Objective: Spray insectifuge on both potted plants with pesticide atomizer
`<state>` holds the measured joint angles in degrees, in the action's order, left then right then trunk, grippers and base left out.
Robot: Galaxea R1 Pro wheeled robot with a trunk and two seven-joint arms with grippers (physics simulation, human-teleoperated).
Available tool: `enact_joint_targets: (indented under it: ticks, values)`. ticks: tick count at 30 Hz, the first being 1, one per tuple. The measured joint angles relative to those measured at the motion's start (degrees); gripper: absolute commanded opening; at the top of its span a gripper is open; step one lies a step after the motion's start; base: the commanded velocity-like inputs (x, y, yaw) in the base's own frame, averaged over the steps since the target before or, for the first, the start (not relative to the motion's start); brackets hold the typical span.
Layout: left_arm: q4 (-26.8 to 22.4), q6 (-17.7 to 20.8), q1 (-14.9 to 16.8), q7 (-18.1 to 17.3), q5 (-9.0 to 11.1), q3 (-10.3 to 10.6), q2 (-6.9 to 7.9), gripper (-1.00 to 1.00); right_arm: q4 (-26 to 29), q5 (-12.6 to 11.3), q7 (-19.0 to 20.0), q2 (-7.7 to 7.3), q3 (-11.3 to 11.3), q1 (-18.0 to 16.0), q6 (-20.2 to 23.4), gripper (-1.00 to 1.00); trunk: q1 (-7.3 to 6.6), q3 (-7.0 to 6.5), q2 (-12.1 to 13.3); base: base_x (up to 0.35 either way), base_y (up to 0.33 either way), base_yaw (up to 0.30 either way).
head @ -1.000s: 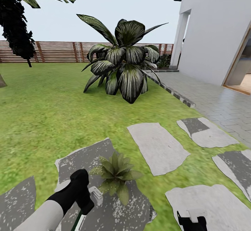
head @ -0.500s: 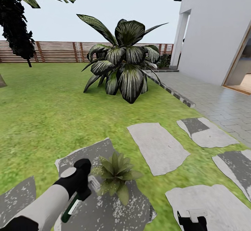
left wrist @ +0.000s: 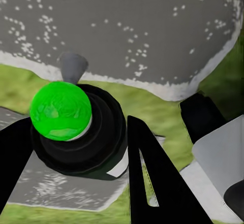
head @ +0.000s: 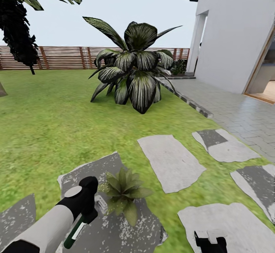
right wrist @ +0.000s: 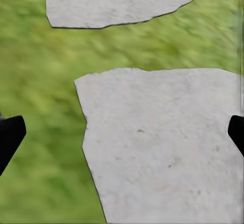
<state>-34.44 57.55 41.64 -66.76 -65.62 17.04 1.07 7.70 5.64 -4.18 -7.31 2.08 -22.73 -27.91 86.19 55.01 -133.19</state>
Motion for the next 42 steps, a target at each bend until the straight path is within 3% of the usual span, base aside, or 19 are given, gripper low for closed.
enact_joint_targets:
  ticks: [7,10,14,25,36,42]
  values:
    - [-0.02,-0.01,-0.02,0.37,0.03,-0.77,0.19,-1.0,-0.01,0.0,0.01,0.09,0.0,-0.01,0.02,1.0,0.02,0.0,0.0,-0.155,-0.13,0.164]
    - [-0.01,-0.12,-0.35,0.51,0.06,-5.08,0.35,-1.0,-0.01,0.0,0.01,0.1,0.01,0.0,0.02,1.0,0.0,0.0,0.0,-0.02,-0.004,0.224]
    - [-0.01,-0.12,-0.85,0.51,0.08,-6.61,0.25,-1.0,0.0,0.0,0.05,0.09,0.0,0.0,0.02,1.0,0.0,0.0,0.0,-0.002,-0.001,0.048]
    - [0.0,-0.2,-1.33,0.53,0.01,-6.75,0.21,-1.0,0.0,0.0,0.08,0.09,0.0,0.0,0.0,1.0,-0.01,0.0,0.0,0.205,-0.13,0.002]
    - [-0.11,-0.25,-1.94,0.53,-0.03,-6.96,0.28,-1.0,-0.01,0.0,0.1,0.1,0.0,-0.01,0.01,1.0,0.0,0.0,0.0,-0.092,-0.203,0.152]
    - [-0.1,-0.25,-2.06,0.6,-0.05,-8.63,0.5,-1.0,-0.01,0.0,0.1,0.09,0.01,0.0,0.02,1.0,0.0,0.0,0.0,-0.002,-0.017,0.207]
